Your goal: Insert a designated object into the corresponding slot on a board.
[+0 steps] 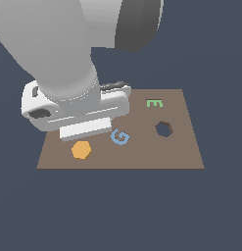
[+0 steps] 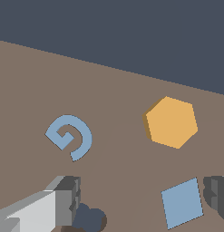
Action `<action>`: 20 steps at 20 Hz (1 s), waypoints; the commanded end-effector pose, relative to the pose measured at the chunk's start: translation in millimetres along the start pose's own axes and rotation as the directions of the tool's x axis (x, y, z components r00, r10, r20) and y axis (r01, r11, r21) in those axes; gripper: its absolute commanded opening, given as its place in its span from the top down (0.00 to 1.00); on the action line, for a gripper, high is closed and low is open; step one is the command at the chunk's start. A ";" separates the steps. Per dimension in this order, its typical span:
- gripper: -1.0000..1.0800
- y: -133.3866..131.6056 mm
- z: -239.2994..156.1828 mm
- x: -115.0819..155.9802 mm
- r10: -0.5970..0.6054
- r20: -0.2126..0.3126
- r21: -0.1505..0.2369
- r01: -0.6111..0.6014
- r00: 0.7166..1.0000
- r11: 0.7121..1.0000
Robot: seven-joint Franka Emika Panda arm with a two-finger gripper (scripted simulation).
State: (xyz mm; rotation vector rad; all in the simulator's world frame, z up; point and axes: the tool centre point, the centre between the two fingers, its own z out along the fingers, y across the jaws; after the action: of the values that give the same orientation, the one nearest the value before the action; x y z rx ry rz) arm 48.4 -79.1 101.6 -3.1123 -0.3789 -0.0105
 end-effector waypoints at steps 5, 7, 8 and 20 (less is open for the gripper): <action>0.04 26.5 27.8 18.1 -0.121 0.004 -0.002 0.121 0.993 0.993; 0.04 32.2 34.1 22.9 -0.148 0.005 -0.002 0.148 0.989 0.989; 0.04 34.6 36.8 25.1 -0.160 0.006 -0.002 0.160 0.987 0.987; 0.04 47.3 51.8 39.0 -0.226 0.008 -0.004 0.226 0.974 0.974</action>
State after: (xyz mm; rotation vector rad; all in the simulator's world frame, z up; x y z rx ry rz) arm 96.7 -115.2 50.1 -3.0562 -0.7263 0.0008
